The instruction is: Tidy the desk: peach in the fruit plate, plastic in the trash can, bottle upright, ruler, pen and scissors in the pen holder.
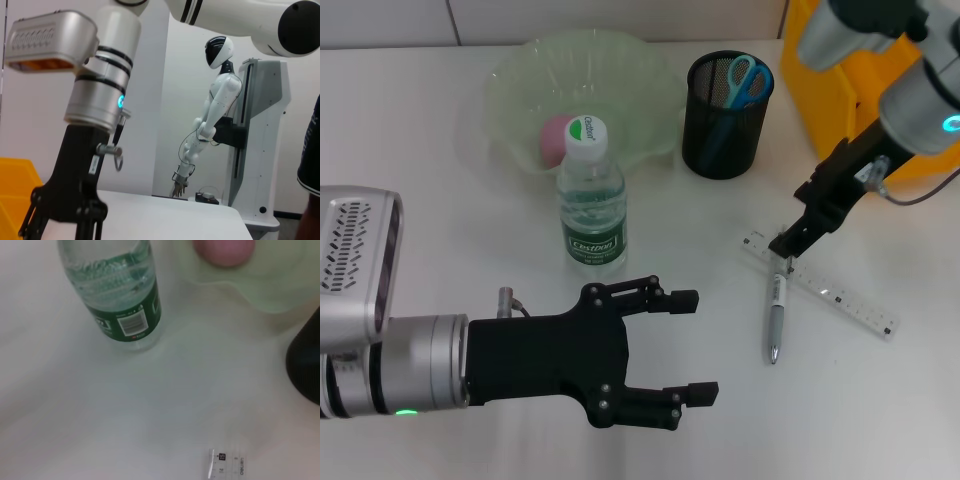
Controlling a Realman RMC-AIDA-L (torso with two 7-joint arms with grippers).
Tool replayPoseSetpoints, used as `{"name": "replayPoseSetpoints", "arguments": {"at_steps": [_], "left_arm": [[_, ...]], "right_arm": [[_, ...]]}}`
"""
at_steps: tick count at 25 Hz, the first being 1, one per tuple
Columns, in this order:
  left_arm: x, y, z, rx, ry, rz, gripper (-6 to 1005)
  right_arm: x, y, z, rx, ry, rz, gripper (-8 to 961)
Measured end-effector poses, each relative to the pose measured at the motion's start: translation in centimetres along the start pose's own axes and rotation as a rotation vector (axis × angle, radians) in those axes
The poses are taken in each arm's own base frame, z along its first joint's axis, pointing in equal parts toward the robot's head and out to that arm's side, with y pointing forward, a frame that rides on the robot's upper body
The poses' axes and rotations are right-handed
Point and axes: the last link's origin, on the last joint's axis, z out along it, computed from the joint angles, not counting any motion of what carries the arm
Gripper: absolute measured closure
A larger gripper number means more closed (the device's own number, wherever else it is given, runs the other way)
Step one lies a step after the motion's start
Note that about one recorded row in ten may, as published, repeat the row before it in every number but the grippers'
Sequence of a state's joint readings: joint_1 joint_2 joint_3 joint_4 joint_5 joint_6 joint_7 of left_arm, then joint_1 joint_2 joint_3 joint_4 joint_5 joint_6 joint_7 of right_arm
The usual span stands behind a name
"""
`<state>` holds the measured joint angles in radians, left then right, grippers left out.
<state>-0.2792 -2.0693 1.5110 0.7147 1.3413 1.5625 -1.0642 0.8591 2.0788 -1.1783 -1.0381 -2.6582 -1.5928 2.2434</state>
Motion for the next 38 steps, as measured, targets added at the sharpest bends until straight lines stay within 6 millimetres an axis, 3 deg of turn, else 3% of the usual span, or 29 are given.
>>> {"name": "replayPoseSetpoints", "arguments": {"at_steps": [8,38], "left_arm": [[-0.1,0.0,0.0,-0.002,-0.001,-0.009,157],[0.0,0.0,0.3,-0.016,-0.005,-0.001,157]], "right_arm": [[-0.2,-0.7,2.5,0.004,-0.027,0.118,168],[-0.4,-0.6,5.1,-0.011,-0.046,0.178,234]]}}
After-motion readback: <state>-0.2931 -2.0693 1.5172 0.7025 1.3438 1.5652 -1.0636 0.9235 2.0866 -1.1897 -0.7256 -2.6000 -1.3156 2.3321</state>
